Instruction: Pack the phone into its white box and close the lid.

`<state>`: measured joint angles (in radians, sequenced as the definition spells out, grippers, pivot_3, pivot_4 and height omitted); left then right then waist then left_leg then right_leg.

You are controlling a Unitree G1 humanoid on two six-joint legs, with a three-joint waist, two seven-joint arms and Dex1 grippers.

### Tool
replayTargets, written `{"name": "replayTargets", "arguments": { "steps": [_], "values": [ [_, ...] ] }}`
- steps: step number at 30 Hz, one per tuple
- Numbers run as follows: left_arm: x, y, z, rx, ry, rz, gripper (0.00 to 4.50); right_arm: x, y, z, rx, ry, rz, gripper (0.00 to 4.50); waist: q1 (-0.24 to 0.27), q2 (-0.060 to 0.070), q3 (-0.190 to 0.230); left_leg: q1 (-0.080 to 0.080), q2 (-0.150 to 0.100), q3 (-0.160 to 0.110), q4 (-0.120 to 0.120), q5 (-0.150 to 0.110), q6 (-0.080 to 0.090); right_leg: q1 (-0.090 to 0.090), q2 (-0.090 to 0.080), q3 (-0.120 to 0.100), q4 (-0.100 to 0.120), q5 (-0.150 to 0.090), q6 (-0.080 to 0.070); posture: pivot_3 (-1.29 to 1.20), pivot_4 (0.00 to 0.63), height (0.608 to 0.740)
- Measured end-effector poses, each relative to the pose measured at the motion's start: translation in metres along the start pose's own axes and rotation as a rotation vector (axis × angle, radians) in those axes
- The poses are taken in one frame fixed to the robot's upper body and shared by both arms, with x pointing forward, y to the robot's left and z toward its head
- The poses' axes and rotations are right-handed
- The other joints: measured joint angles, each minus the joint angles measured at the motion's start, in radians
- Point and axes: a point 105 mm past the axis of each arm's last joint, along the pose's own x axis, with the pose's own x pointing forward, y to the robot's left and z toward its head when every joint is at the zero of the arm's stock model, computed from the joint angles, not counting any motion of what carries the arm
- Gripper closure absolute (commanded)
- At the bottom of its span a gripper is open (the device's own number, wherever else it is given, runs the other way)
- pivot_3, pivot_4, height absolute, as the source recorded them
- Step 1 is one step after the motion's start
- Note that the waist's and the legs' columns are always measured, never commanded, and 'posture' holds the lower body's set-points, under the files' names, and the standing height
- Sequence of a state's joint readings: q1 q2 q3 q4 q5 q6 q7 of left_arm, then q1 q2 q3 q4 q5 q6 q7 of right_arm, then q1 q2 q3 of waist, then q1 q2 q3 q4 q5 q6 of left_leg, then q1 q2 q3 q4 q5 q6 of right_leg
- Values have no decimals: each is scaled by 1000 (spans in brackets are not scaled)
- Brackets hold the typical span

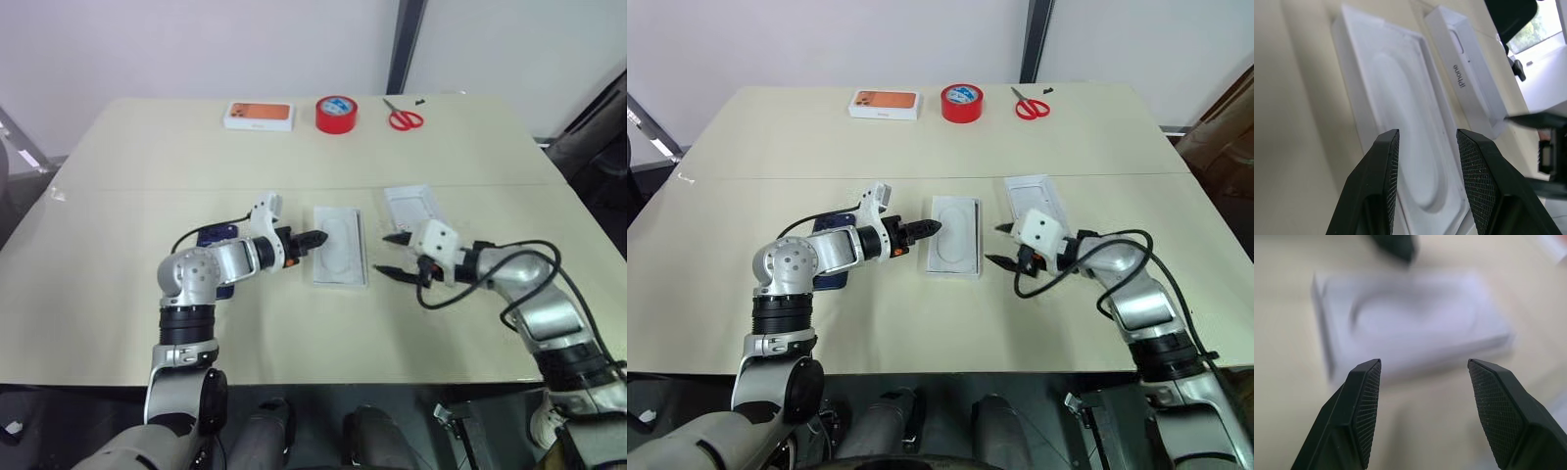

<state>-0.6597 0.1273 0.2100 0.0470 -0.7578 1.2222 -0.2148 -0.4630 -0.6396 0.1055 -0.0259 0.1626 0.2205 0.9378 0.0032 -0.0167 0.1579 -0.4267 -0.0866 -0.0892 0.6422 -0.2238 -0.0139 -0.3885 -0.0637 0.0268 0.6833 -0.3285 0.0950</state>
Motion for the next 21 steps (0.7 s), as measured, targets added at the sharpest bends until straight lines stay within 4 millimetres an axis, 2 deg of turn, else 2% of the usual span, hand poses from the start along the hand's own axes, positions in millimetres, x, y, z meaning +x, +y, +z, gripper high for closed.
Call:
{"name": "replayTargets", "arguments": {
  "steps": [2, 5, 9, 12, 14, 17, 21],
  "values": [
    [-6, 0, 12, 57, -62, 2, 2515, 11, -4, 16, -12, -53, -16, 2854, 0, 0, 0, 0, 0, 0, 0, 0, 0, 0, 0, 0, 0, 0, 0, 0, 150, 734],
    [-20, 9, 22, 145, -130, 22, 2515, 28, 1, 20, -45, -57, -9, 4465, 1, 0, 0, 0, 0, 0, -1, 0, 0, 0, 0, 0, 0, 0, 0, 0, 150, 734],
    [-48, 36, 25, 315, -164, 104, 2515, 60, 18, 3, -74, 27, 16, 4465, -4, 1, 0, 0, 0, 0, -2, 1, -1, -2, 0, 0, 0, 0, 0, 0, 150, 734],
    [-62, 45, 30, 376, -208, 120, 2515, 75, 24, -11, -76, 105, 23, 4465, -1, 1, 0, 0, -1, 0, -2, 1, -1, -1, -1, 0, 0, 0, 0, 0, 150, 734],
    [-65, 47, 31, 379, -230, 126, 2515, 83, 25, -11, -86, 128, 21, 4465, 2, 1, 0, 0, -1, 0, -2, 1, -1, -2, -1, 0, -1, 0, 0, 0, 150, 734],
    [-65, 48, 30, 372, -236, 131, 2515, 87, 23, -13, -139, 170, 23, 4465, 3, 1, 0, 0, -1, 0, -2, 1, -1, -3, -1, 0, -1, 0, 0, 0, 150, 734],
    [-63, 48, 24, 354, -237, 136, 2515, 81, 21, -22, -181, 225, 47, 4465, 1, 1, 0, 0, -1, -1, -2, 1, -1, -1, -1, 0, 0, 0, 0, 0, 150, 734]
  ]
}}
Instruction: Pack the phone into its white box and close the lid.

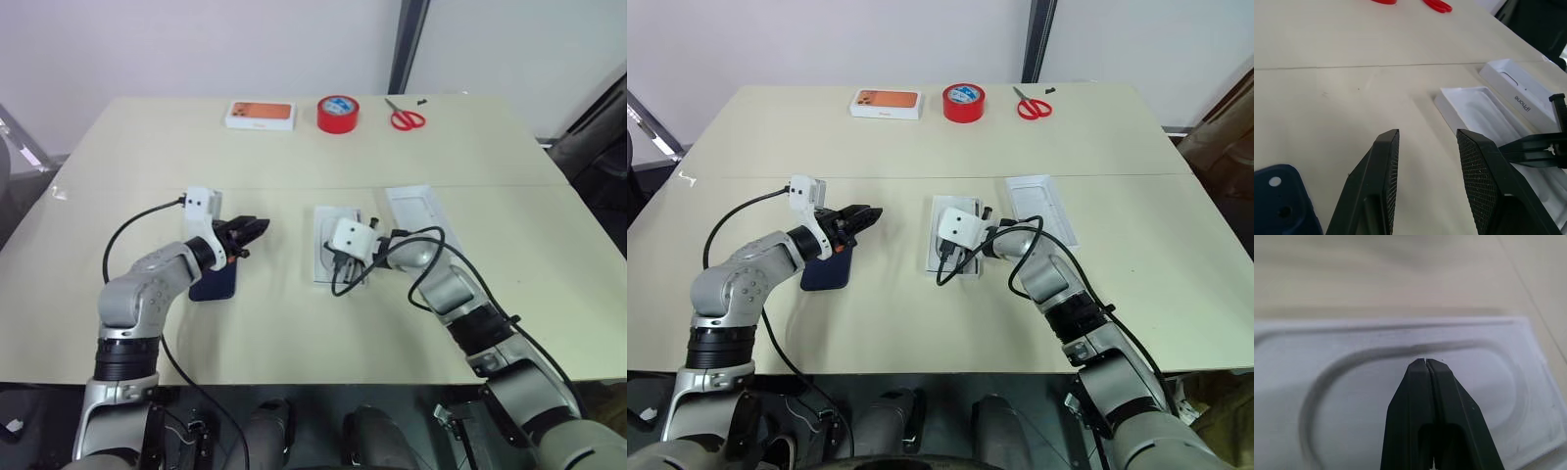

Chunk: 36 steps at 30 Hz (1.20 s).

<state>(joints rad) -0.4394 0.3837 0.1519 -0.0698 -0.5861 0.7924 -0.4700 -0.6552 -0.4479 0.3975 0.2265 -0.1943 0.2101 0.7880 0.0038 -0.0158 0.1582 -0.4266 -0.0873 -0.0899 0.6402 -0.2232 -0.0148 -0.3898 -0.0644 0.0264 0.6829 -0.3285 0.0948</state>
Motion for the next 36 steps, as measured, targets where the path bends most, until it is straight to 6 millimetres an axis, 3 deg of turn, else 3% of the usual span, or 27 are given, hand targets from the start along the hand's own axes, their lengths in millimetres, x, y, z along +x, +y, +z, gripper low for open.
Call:
{"name": "replayTargets", "arguments": {
  "steps": [5, 18, 27, 31, 36],
  "values": [
    [0, 0, 2, 9, -7, 14, 2515, -11, 0, -7, -32, 33, 44, 4465, -5, 0, 0, 0, 0, 0, 0, 0, 0, 0, 0, 0, 0, 0, 0, 0, 150, 734],
    [6, -7, -1, 3, -3, -4, 2515, -10, 3, -5, -102, 41, 62, 4465, -14, 0, 0, 0, 0, 0, -1, 0, 0, 0, 0, 0, 0, 0, 0, 0, 150, 734],
    [5, -7, -2, -3, 8, -6, 2515, -2, 10, 7, -56, -14, 78, 4465, -18, 0, 0, 0, 0, 0, -3, 0, 0, -1, 0, 0, 0, 0, 0, 0, 150, 734],
    [-8, 8, -1, -21, 45, 22, 2515, -4, 0, 15, -24, -69, 28, 4465, -19, 0, 0, 0, 0, 0, -4, 1, -1, -2, 0, 0, 0, 0, 0, 0, 150, 734],
    [-48, 51, 7, -39, 110, 107, 2515, 3, -12, 54, 26, -208, -29, 4465, -30, 0, 0, 0, 1, 0, -10, 3, -4, -6, 1, 1, 2, 0, 0, 0, 150, 734]
  ]
}}
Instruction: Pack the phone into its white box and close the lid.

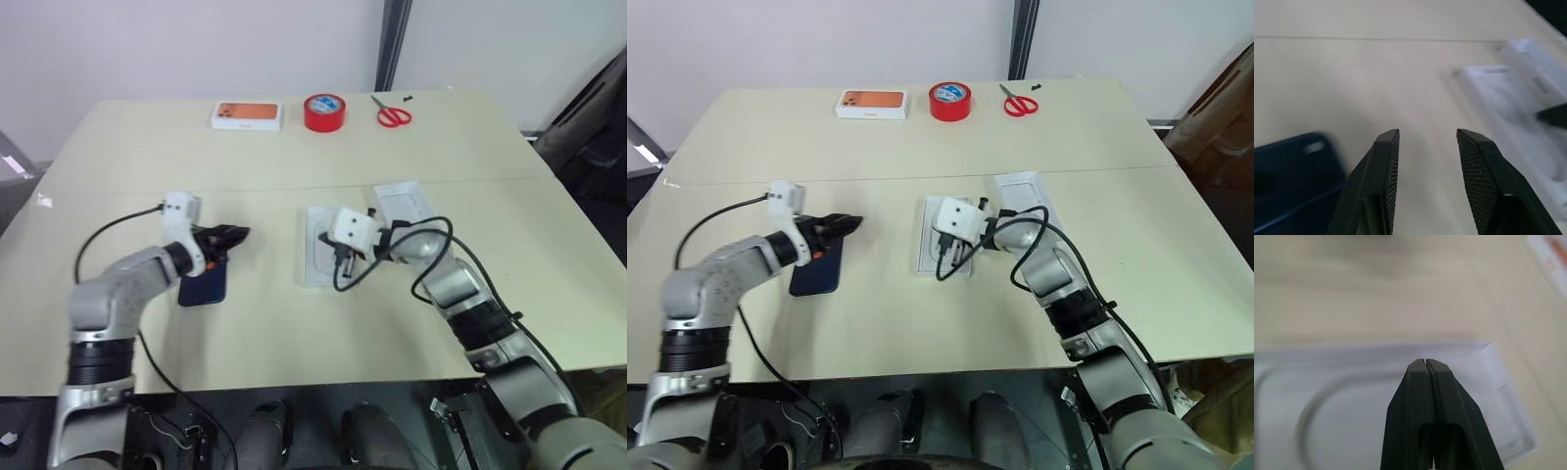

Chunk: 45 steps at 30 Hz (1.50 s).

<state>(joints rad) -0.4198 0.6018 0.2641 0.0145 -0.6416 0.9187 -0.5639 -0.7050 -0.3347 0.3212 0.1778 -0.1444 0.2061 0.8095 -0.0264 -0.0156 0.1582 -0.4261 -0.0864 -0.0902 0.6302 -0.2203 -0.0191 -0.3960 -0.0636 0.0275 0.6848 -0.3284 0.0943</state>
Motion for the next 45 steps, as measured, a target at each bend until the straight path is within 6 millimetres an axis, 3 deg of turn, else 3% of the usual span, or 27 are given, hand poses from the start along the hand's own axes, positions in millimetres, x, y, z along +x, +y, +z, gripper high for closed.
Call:
{"name": "replayTargets", "arguments": {
  "steps": [5, 9, 12, 15, 19, 29, 35, 45],
  "values": [
    [-28, 37, 0, -78, 30, 51, 2515, 24, 12, 25, 23, -52, 15, 4465, 0, 0, 0, 0, 0, -1, 0, 0, 0, -3, 0, -1, 0, 0, 0, 0, 150, 734],
    [-34, 46, -9, -123, 57, 56, 2515, 40, 23, 41, 9, -77, 37, 4465, 11, 0, 0, 0, -1, -1, 1, 0, 0, -3, -1, -1, 0, 0, 0, 0, 150, 734],
    [-40, 55, -21, -183, 78, 61, 2515, 58, 49, 53, -8, -82, 104, 4465, 4, 0, 0, 0, -1, -1, 0, 0, 0, -4, 0, -1, 1, 0, 0, 0, 150, 734],
    [-42, 58, -33, -228, 106, 56, 1755, 72, 71, 54, -28, -57, 157, 4500, -4, 0, 0, 0, -1, -1, 0, 0, -1, -6, 0, -1, 2, 0, 0, 0, 150, 734],
    [-39, 57, -27, -223, 91, 49, 52, 78, 73, 48, -48, -19, 158, 4500, 0, 0, 0, 1, -1, -1, 0, 0, -1, -4, 0, -1, 2, 0, 0, 0, 150, 734],
    [-41, 48, -30, -299, 158, -8, 52, 89, 86, 31, -47, 63, 195, 4500, -15, 0, -1, 1, -1, -1, -1, 0, -1, -5, 0, -1, 4, 0, 0, 0, 150, 734],
    [-40, 32, -37, -281, 246, -56, 52, 96, 101, 44, -28, 31, 245, 4500, -15, 2, -2, 2, -1, -1, -1, 0, -1, -3, -1, -1, 3, 0, 0, 0, 150, 734],
    [-28, 18, -51, -273, 288, -95, 52, 92, 95, 31, -68, 85, 224, 4500, 1, 10, -8, 12, -3, -1, -3, -1, 1, 7, -2, -1, 0, 0, 0, 0, 150, 734]
  ]
}}
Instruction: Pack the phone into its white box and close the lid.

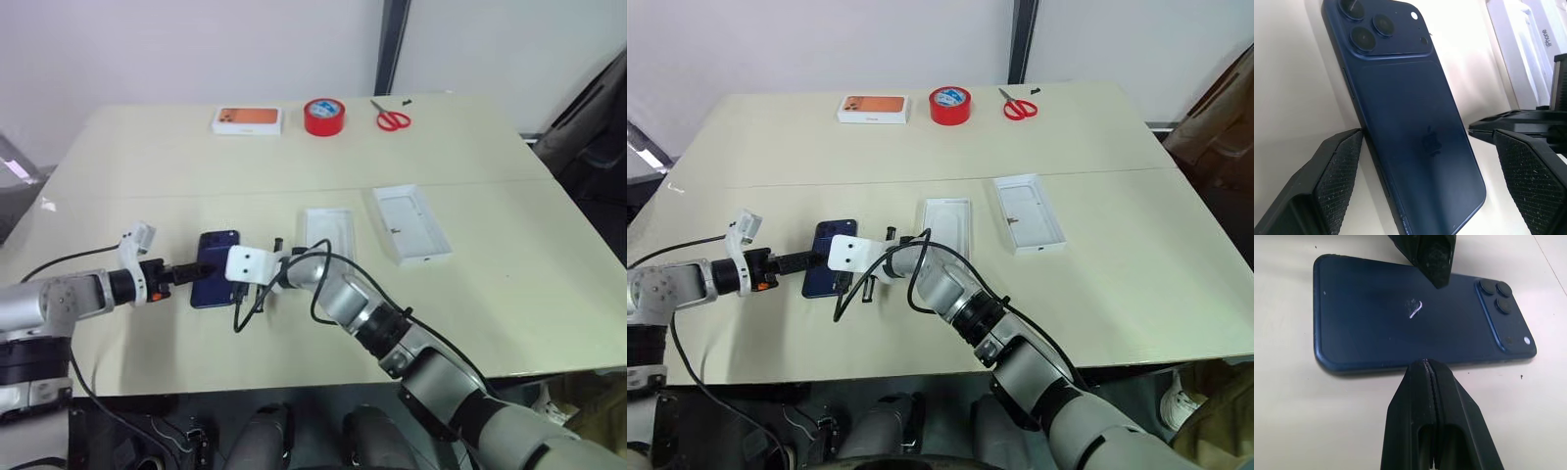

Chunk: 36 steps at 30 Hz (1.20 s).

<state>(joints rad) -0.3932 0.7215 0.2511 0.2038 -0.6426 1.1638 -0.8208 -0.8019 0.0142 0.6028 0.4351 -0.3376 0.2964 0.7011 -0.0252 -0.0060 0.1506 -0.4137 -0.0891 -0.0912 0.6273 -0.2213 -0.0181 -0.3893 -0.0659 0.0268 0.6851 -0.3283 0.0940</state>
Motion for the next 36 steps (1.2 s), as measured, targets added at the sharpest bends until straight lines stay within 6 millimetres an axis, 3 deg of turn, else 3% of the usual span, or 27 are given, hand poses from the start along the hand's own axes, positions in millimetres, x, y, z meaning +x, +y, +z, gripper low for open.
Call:
{"name": "replayTargets", "arguments": {
  "steps": [10, 22, 30, 36],
  "values": [
    [10, -2, 4, 0, -16, -8, 52, -8, -12, -19, -2, 82, -40, 4500, 17, 2, -2, 0, 0, 0, 1, -2, 4, 1, 0, -1, 0, 0, 0, 0, 150, 734],
    [29, -15, 1, 41, 11, -26, 52, -8, -13, -24, 1, 108, -30, 4500, 32, 8, -7, 6, -1, -1, 0, -4, 6, 8, -1, 0, -3, 0, 0, 0, 150, 734],
    [54, -43, 1, -31, 35, -132, 52, -9, -14, -27, 9, 115, -30, 4500, 37, 10, -9, 7, -3, -3, 1, -5, 8, 11, -1, -1, -4, 0, 0, 0, 150, 734],
    [56, -48, -2, -66, 44, -162, 52, -9, -14, -26, 8, 113, -29, 4500, 34, 10, -9, 7, -2, -3, 1, -5, 8, 11, -1, -1, -4, 0, 0, 0, 150, 734]
  ]
}}
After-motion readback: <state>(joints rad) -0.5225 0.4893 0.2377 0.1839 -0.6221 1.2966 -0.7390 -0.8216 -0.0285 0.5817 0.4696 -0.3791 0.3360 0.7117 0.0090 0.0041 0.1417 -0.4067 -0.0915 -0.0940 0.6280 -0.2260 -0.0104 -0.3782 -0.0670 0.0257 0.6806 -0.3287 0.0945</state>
